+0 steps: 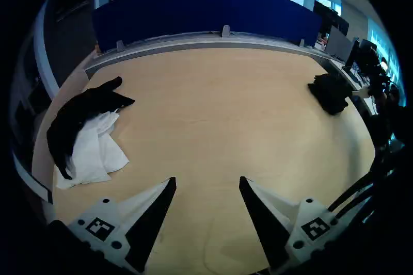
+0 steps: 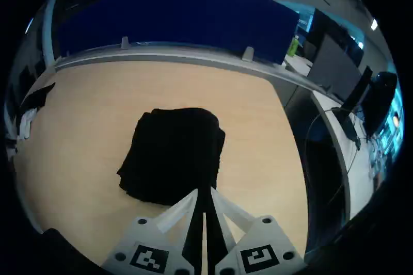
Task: Fold towel
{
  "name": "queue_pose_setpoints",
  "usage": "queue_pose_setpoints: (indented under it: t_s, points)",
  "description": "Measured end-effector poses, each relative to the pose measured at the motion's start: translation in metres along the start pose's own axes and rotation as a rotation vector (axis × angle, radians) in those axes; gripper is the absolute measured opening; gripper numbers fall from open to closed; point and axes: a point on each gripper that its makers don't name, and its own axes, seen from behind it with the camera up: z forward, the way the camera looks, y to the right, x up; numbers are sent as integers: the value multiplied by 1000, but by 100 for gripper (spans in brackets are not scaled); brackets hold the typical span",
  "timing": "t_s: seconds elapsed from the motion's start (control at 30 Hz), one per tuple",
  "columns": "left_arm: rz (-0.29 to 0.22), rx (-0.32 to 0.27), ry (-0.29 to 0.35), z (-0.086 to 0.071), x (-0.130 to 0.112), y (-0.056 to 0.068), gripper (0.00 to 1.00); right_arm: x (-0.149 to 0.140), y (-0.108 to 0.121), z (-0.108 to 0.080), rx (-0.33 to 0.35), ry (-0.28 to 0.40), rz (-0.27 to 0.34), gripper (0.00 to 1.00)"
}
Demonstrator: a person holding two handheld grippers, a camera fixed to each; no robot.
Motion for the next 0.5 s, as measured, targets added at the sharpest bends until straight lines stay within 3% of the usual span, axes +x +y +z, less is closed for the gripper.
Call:
queue_pose_setpoints:
  t_s: [0.27, 0.5]
  points:
    - [5, 3, 1, -2, -1, -1, 91, -33, 2, 20, -40, -78, 52, 5]
    - [4, 10, 2, -5, -1, -5, 91, -41, 3, 32, -61, -101, 103, 5]
